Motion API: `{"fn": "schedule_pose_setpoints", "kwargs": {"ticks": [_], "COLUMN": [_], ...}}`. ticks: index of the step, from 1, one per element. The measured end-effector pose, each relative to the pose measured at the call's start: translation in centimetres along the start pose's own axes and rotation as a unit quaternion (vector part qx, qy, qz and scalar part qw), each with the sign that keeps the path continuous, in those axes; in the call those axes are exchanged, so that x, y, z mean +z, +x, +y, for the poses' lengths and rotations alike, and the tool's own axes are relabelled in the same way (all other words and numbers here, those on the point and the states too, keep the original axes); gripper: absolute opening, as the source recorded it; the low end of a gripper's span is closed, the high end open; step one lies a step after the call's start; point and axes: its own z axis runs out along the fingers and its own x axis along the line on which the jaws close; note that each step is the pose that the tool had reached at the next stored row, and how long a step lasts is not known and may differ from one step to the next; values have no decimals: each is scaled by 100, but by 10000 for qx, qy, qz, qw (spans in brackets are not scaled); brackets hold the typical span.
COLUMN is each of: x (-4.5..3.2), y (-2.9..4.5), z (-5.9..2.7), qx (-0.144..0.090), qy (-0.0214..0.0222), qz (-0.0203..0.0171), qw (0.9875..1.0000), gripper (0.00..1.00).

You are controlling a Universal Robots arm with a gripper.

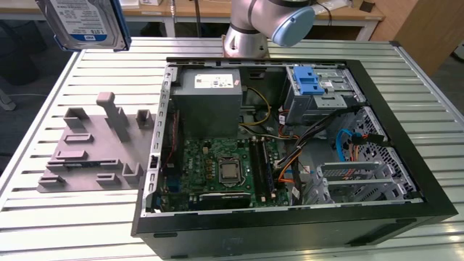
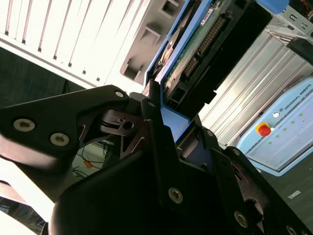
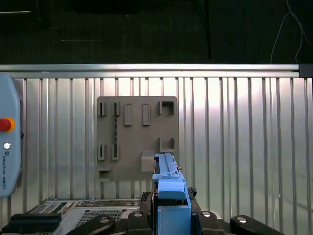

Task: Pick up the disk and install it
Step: 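Pick up the disk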

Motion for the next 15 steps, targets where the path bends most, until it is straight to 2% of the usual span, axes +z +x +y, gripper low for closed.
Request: {"fn": "schedule_pose_setpoints", "kwargs": {"ticks": [6,15], "x": [0,-3], "y": [20,116], "z": [-57,-210], "qx": [0,0], "qy": [0,0], "qz": [0,0], "qw": [10000,10000], "gripper": [36,36]}}
